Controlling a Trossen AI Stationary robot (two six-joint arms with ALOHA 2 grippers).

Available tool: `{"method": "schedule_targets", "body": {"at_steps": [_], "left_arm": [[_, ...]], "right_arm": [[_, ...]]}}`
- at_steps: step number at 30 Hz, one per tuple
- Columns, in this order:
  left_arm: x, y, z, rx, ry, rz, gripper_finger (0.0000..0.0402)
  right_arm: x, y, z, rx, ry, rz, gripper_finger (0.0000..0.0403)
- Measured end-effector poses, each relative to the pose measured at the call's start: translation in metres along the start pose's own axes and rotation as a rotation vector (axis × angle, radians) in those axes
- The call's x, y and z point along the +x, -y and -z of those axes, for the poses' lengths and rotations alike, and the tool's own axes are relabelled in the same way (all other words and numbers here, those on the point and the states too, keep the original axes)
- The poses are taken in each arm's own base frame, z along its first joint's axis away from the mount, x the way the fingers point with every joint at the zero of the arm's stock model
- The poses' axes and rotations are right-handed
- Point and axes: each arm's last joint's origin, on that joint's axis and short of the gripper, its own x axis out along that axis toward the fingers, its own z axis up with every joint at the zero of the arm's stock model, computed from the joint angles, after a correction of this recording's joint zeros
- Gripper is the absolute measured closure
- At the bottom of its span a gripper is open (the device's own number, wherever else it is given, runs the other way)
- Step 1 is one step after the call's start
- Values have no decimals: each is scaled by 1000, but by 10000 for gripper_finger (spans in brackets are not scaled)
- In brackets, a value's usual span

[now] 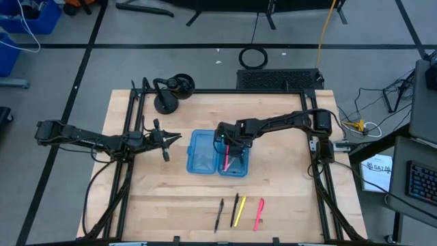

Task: Pick & place school supplies into a supply box
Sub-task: Adjust the pink pencil in the blue supply box

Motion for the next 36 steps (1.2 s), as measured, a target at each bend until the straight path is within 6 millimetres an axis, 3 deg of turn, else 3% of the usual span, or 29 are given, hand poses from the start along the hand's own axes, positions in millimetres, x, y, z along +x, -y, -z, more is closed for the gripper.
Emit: {"method": "schedule_targets", "body": {"at_steps": [6, 22, 36], "left_arm": [[0, 0, 0, 0, -1, 1, 364], [0, 0, 0, -4, -3, 2, 364], [0, 0, 0, -14, 2, 3, 364]], "right_arm": [[10, 0, 0, -3, -30, -4, 383], [10, 1, 0, 8, -35, 8, 348], [3, -4, 0, 44, -56, -38, 344]]}}
